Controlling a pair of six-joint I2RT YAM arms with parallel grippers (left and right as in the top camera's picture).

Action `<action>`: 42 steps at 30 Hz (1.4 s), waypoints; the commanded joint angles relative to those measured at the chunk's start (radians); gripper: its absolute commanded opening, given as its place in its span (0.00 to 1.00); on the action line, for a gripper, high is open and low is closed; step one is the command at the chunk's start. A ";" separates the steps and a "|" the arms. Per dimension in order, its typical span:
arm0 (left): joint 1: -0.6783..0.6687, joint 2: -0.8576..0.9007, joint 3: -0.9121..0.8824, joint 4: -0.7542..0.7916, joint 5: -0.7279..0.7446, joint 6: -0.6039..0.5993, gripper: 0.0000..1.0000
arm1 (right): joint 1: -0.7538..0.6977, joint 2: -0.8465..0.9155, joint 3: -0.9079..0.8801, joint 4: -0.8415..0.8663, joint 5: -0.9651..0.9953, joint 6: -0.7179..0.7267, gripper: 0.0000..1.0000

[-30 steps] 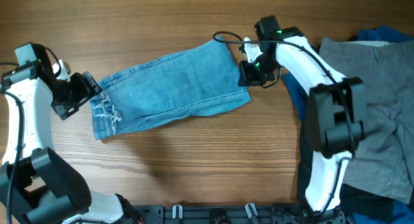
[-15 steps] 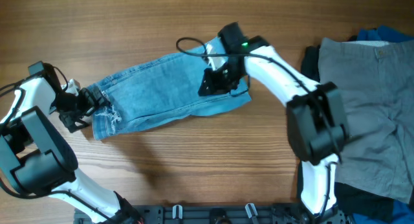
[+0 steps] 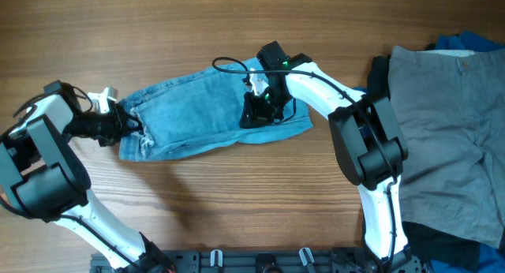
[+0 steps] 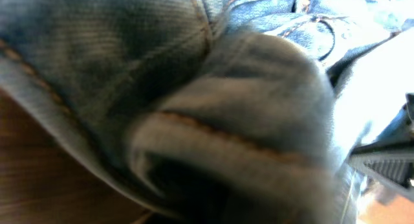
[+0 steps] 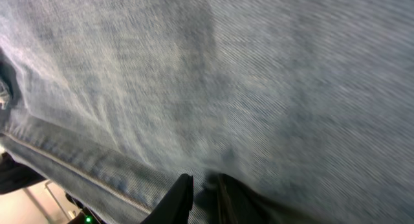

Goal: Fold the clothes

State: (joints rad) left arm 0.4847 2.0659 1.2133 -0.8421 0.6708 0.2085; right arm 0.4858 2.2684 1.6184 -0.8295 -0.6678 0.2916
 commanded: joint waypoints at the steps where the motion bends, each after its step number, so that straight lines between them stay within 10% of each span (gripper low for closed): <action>1: -0.017 0.093 -0.045 -0.085 -0.139 0.008 0.04 | 0.006 0.029 0.009 -0.005 0.021 0.007 0.14; 12: -0.021 -0.089 0.513 -0.645 -0.306 -0.071 0.04 | -0.033 -0.107 0.012 -0.025 -0.039 -0.025 0.14; 26: -0.362 -0.150 0.547 -0.660 -0.430 -0.154 0.04 | 0.095 -0.090 0.010 0.187 -0.042 0.065 0.10; 42: -0.385 -0.399 0.556 -0.706 -0.470 -0.172 0.04 | 0.172 -0.078 0.024 0.261 -0.005 0.129 0.08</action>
State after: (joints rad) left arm 0.1032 1.7447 1.7515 -1.5547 0.2005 0.0456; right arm 0.7418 2.2848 1.6260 -0.5480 -0.6769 0.4397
